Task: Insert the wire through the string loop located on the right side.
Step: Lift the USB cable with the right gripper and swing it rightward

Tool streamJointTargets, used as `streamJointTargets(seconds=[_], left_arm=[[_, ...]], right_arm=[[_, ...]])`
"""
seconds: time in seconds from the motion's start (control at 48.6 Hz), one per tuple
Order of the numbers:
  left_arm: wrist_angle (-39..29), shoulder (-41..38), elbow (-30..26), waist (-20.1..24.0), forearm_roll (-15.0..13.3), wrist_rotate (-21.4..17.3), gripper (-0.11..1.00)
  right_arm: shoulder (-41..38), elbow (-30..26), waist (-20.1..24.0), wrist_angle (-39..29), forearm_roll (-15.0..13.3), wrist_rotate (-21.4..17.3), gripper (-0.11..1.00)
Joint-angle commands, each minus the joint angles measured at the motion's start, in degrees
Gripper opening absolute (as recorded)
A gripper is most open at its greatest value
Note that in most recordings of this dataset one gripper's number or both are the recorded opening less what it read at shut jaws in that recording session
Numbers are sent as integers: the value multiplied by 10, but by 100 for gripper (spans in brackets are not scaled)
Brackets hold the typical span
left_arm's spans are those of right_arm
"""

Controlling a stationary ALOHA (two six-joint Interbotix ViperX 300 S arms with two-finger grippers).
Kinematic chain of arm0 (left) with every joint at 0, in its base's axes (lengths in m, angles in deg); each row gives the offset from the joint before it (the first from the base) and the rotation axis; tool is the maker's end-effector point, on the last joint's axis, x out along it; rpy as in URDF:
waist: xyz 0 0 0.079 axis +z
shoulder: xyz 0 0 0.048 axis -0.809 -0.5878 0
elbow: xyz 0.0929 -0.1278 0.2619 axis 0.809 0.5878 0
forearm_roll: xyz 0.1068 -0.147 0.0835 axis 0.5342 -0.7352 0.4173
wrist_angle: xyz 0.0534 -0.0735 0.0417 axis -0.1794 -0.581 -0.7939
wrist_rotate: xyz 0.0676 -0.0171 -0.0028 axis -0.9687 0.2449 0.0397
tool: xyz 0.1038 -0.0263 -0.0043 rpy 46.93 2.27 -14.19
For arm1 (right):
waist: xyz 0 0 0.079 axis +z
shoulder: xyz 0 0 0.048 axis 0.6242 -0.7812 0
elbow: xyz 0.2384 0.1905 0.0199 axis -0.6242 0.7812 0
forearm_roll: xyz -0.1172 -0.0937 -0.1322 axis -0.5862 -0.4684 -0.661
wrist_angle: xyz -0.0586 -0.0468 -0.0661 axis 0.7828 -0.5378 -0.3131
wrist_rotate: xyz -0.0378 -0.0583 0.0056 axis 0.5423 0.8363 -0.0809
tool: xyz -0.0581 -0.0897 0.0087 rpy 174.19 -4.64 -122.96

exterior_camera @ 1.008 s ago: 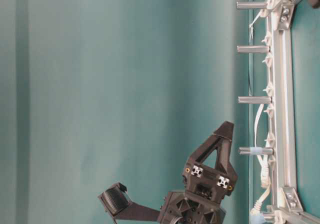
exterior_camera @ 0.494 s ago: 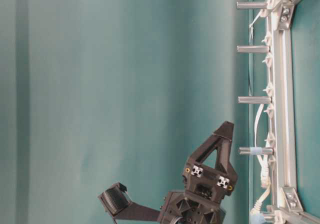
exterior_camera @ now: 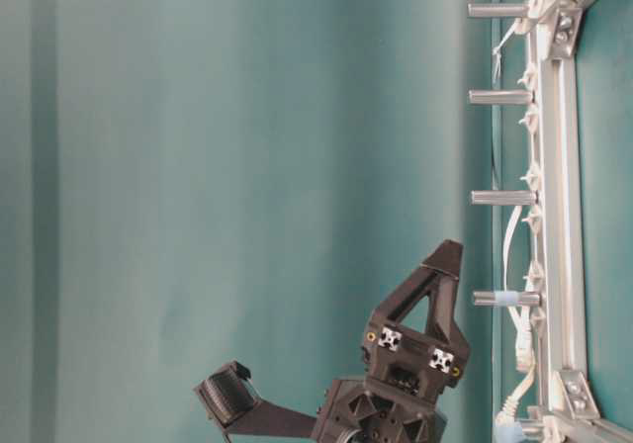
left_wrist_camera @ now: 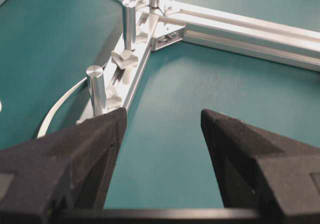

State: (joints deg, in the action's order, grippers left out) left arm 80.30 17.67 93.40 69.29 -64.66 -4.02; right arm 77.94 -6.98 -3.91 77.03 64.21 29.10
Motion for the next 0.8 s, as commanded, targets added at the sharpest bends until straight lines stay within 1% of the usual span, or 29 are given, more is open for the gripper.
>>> streamJointTargets(seconds=[0.0, 0.288, 0.515, 0.782], left_arm=[[3, 10, -5, -2, 2, 4, 67], [4, 10, -5, -4, 2, 4, 66], [3, 8, -5, -4, 2, 4, 66], [-10, 9, -5, -4, 2, 4, 66]], right_arm=[[29, 10, 4, -5, 1, -3, 11], [86, 63, 20, -13, 1, -4, 11], [135, 106, 22, -41, 1, -4, 11], [201, 155, 22, -44, 1, -4, 11]])
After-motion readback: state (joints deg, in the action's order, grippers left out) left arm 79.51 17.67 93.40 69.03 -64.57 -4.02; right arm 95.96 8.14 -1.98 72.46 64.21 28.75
